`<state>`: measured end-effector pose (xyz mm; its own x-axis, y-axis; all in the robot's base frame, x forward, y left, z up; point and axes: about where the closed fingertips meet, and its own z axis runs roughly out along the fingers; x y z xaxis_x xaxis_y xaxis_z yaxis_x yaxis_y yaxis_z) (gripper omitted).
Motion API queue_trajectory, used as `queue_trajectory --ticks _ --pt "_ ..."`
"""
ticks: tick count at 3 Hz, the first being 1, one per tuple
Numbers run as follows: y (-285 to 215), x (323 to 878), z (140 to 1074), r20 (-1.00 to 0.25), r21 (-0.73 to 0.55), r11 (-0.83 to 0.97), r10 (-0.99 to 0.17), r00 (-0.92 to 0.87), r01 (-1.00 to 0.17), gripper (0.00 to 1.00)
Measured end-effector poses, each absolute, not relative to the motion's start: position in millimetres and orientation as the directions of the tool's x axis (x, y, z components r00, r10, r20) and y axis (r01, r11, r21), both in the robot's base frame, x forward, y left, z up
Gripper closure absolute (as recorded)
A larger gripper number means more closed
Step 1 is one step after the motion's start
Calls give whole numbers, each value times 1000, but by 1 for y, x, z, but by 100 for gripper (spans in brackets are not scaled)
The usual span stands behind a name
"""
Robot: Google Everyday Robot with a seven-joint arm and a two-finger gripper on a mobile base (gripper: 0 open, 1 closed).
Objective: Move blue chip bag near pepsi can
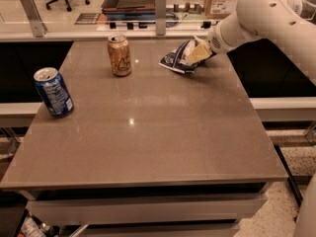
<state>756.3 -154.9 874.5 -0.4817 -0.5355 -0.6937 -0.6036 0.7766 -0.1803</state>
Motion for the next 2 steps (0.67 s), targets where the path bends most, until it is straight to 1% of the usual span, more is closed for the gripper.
queue_trajectory --ticks 1,2 --pt "-153 757 872 -692 -178 775 -537 -483 -606 64" --pt "-151 757 870 -690 -176 773 -538 -484 -609 87"
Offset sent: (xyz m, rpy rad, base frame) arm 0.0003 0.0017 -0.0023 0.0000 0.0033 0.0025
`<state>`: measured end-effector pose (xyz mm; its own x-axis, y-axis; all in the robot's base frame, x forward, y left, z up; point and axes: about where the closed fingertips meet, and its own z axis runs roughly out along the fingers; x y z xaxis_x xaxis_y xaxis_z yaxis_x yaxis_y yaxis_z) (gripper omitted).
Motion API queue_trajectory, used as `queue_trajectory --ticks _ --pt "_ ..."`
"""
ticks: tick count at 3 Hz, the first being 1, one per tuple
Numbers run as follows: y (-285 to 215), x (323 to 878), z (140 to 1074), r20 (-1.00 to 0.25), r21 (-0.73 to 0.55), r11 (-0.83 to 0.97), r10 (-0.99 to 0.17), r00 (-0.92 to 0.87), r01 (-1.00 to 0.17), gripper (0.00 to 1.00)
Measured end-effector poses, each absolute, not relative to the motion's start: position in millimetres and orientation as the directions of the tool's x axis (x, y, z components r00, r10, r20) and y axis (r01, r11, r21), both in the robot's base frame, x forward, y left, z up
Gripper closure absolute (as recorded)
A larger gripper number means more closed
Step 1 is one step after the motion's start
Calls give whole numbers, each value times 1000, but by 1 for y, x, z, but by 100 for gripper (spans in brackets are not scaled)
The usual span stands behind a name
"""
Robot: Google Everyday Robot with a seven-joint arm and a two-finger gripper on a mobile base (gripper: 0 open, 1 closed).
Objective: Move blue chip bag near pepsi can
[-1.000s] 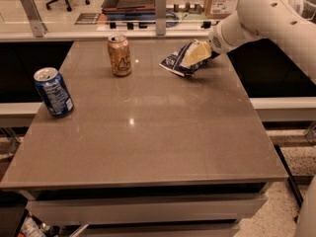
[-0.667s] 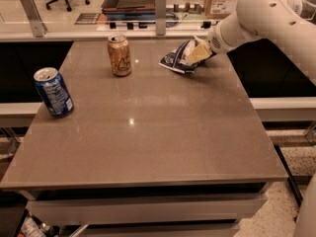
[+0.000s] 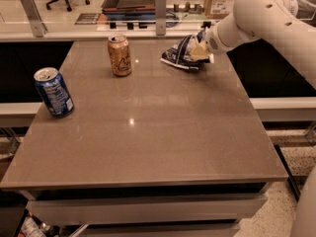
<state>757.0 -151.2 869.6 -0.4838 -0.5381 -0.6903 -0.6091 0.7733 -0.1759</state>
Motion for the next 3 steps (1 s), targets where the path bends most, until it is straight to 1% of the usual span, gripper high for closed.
queue_trajectory --ticks 1,3 --pt "-150 757 867 -689 -174 772 -539 -485 -611 100" --pt "-146 757 869 -701 -161 765 -533 -473 -624 100"
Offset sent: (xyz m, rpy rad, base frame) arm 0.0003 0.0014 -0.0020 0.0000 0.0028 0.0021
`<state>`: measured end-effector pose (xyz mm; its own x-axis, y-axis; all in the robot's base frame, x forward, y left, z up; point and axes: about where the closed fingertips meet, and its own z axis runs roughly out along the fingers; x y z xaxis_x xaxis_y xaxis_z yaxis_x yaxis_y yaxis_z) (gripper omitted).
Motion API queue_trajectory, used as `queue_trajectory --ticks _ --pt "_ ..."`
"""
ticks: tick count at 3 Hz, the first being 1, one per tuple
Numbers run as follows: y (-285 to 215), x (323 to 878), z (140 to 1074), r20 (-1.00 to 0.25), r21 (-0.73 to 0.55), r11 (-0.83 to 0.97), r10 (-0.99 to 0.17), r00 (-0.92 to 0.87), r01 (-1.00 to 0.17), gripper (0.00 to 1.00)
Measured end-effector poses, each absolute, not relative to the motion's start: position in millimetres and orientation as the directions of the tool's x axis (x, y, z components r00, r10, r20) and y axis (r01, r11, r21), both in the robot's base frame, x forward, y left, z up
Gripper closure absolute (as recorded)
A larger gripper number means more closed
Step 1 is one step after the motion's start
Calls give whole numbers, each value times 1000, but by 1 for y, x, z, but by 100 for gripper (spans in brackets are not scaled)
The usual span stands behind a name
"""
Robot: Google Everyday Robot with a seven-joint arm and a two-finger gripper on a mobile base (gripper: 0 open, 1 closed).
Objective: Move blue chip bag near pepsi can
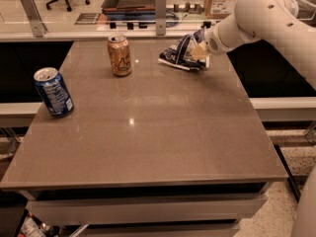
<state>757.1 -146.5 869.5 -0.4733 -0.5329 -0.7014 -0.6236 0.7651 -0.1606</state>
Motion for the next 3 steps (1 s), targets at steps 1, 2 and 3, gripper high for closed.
queue_trajectory --ticks 1,2,3 --pt "-146 752 890 -732 -155 745 -527 -431 -648 100" --pt "-152 734 920 -766 -139 704 -522 -375 -696 100" --pt "-156 704 940 -780 -114 643 -530 -333 -757 100"
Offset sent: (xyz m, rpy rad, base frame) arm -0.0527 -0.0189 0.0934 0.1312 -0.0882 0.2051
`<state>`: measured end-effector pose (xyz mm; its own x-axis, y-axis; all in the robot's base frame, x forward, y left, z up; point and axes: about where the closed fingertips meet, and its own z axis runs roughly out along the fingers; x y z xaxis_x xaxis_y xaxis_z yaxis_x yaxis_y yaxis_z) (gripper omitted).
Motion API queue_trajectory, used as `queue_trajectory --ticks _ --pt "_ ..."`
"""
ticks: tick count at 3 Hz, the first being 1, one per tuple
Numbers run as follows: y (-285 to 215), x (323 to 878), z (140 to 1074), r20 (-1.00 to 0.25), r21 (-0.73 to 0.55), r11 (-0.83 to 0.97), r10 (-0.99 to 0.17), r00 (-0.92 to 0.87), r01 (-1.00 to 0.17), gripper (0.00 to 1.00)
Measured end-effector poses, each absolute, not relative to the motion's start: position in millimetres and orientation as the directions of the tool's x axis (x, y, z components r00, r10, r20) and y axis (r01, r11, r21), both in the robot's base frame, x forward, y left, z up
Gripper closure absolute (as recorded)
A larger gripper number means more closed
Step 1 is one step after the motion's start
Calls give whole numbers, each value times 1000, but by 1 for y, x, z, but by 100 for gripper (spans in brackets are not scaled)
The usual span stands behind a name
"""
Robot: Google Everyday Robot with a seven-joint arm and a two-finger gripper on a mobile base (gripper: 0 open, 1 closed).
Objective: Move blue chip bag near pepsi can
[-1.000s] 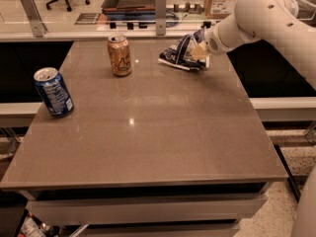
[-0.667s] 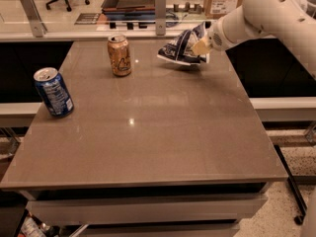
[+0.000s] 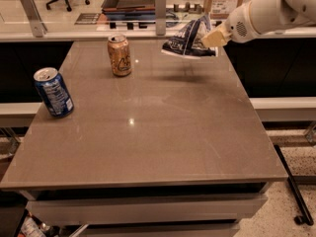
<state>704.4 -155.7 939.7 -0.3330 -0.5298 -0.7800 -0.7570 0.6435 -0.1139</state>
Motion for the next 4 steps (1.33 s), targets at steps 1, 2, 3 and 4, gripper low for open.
queue_trajectory --ticks 1,2,3,4 --pt "-149 666 944 -766 -85 560 -566 -305 -824 100" --pt "-128 620 938 -744 -45 457 -609 -276 -888 100" --pt "-97 572 928 -726 -29 374 -645 -238 -927 100" --pt "-55 527 914 -704 -31 312 -681 -201 -950 100"
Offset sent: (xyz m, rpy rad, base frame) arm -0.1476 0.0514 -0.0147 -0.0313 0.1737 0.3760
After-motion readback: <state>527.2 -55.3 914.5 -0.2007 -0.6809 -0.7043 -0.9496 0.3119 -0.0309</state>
